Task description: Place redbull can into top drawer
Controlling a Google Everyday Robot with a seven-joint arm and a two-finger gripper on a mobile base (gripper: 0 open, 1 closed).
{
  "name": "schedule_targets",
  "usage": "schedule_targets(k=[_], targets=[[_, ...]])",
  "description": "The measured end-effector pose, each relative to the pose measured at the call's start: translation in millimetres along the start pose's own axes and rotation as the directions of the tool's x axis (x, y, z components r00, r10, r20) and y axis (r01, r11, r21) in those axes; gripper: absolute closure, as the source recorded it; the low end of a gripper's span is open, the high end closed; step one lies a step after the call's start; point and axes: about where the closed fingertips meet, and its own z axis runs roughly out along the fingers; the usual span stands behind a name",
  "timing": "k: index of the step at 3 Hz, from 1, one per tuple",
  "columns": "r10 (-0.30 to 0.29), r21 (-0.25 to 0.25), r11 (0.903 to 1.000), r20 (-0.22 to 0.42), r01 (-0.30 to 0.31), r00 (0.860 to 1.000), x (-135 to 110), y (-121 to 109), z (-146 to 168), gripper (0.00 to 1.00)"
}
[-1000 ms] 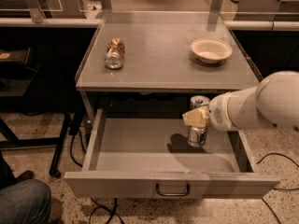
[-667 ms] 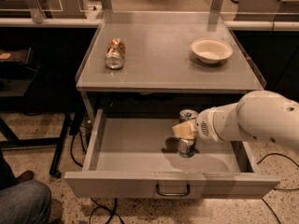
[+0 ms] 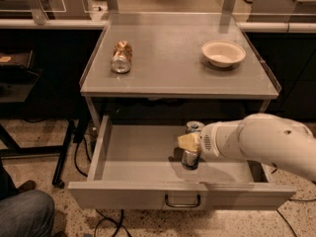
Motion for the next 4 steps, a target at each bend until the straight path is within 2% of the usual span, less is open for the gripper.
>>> schedule_targets(k=[1,2,3,4], targets=[[0.080,0.052,0.9948,0.132,-0.087,0.988,-19.1,-20.1,16.8,1.00],[0.106,0.068,0.9901,0.209,-0.122,0.972,-34.9,-32.8,25.2,1.00],[0.106,0.068,0.9901,0.209,-0.122,0.972,-34.9,-32.8,25.2,1.00],[0.128,0.091,0.9839,0.240,-0.154,0.962,-32.5,-46.5,25.6,1.00]])
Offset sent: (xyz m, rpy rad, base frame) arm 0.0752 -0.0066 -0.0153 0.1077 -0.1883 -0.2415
